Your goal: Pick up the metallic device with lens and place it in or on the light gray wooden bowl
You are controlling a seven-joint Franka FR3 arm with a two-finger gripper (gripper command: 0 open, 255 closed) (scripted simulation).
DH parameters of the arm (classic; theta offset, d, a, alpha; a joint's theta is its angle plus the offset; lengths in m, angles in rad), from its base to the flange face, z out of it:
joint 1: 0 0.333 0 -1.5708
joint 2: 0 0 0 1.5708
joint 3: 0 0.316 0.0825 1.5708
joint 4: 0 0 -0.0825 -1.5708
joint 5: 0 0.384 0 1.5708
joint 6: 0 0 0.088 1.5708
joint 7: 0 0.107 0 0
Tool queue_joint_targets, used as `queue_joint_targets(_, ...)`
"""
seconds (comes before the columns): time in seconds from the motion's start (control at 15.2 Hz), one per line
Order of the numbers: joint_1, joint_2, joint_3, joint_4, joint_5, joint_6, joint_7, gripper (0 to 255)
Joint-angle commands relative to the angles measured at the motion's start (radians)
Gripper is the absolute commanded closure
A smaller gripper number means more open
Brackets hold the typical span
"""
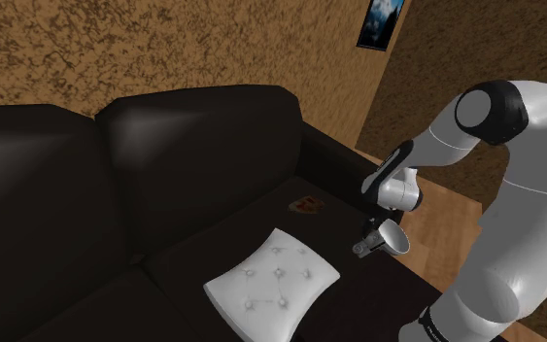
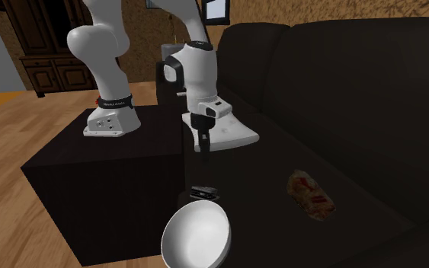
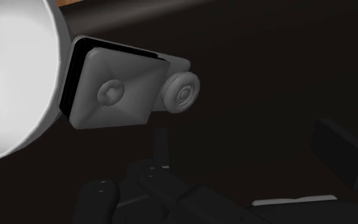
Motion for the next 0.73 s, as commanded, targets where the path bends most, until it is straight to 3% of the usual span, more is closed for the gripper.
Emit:
queue_joint_targets(0.0, -0.033, 0.037, 0.040, 0.010, 0.047, 0.026, -0.039, 0)
queue_joint_targets(0.26, -0.102, 0.115, 0.125, 0.037, 0.125, 0.079, -0.101, 0)
queue_joint_targets(0.66, -0.104, 0.114, 0.126, 0.037, 0.123, 0.079, -0.100, 0)
